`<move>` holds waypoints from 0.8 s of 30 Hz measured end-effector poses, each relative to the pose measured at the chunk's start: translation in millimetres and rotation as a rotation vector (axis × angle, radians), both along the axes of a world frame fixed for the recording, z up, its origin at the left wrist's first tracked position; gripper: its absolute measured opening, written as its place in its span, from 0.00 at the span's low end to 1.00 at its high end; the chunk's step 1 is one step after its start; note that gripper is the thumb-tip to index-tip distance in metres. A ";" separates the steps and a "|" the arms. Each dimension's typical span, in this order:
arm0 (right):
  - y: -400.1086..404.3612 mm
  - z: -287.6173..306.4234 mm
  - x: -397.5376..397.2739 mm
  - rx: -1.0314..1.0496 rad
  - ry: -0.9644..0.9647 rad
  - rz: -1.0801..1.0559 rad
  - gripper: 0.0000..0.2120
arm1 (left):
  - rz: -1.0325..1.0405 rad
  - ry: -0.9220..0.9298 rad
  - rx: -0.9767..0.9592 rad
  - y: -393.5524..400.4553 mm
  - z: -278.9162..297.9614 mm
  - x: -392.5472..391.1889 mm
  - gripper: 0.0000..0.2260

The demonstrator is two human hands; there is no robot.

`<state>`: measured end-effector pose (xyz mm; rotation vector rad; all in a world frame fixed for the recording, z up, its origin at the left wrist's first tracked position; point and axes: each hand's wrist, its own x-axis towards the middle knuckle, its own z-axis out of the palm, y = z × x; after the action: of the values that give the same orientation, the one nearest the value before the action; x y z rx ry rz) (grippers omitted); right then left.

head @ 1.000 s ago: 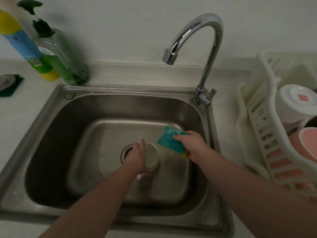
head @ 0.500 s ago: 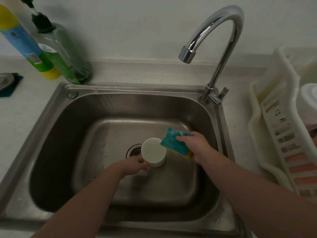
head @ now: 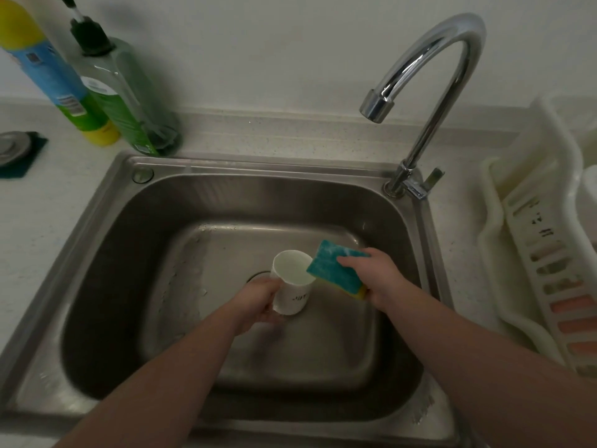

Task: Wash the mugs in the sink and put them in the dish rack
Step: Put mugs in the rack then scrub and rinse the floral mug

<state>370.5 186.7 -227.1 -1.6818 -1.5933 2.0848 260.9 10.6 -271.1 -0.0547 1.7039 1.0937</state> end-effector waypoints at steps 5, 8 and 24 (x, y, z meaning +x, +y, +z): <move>0.0 6.7 -5.2 0.012 0.028 -0.008 0.12 | -0.126 0.318 -0.088 -10.3 2.3 -10.2 0.07; -0.7 12.7 -9.2 0.024 0.045 0.010 0.11 | -0.310 0.521 -0.216 -12.9 11.6 -17.8 0.11; -6.9 51.2 -17.0 0.128 0.051 0.130 0.15 | -1.219 1.269 -0.583 -17.2 78.7 -57.5 0.12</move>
<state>353.5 179.8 -176.0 -1.5115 -1.8227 2.0134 203.4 -6.5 -192.3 1.3676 2.4126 -0.4868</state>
